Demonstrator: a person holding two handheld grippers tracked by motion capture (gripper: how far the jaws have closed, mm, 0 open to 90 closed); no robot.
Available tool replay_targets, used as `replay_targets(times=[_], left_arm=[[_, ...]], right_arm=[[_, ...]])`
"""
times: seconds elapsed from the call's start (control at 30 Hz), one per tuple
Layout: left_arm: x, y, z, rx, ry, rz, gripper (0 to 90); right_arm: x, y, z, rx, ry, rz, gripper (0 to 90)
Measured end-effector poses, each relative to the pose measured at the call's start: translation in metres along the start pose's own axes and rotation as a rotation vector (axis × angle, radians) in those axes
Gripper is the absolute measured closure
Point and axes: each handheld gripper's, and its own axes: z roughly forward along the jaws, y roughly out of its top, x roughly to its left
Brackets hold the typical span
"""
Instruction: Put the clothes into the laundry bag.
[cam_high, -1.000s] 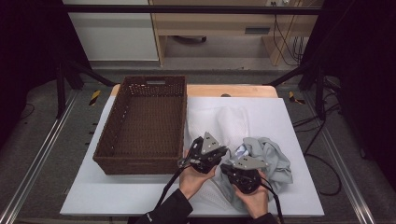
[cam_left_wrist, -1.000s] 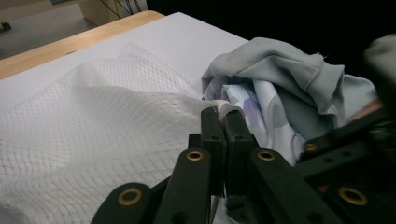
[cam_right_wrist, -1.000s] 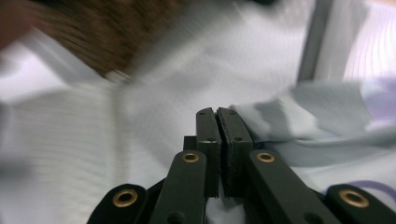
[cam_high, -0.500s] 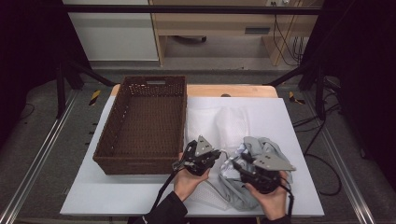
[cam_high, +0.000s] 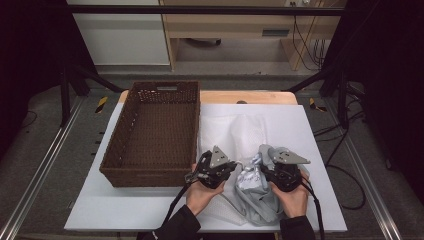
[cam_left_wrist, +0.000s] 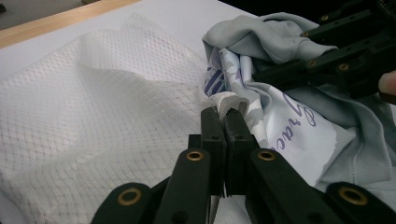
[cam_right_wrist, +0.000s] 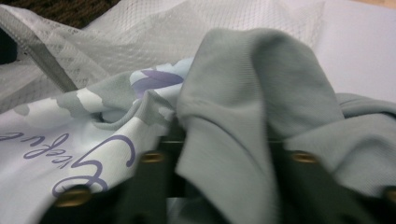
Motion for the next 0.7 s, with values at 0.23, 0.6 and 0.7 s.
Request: replay_targets(times=[0.23,0.6,0.7], left_arm=[[0.004,0.003,0.002,-0.003,0.0,-0.028,88.7],[-0.005,0.026,-0.004,-0.055,0.012,-0.014,88.7],[-0.01,0.028,-0.006,-0.058,0.006,0.004,88.9]], right_arm=[[0.009,0.006,-0.046,-0.19,0.15,-0.023,84.2],[0.071,-0.001,-0.025,-0.119,0.356,-0.179,84.0],[0.079,-0.006,-0.005,-0.051,0.324,-0.194,84.0]])
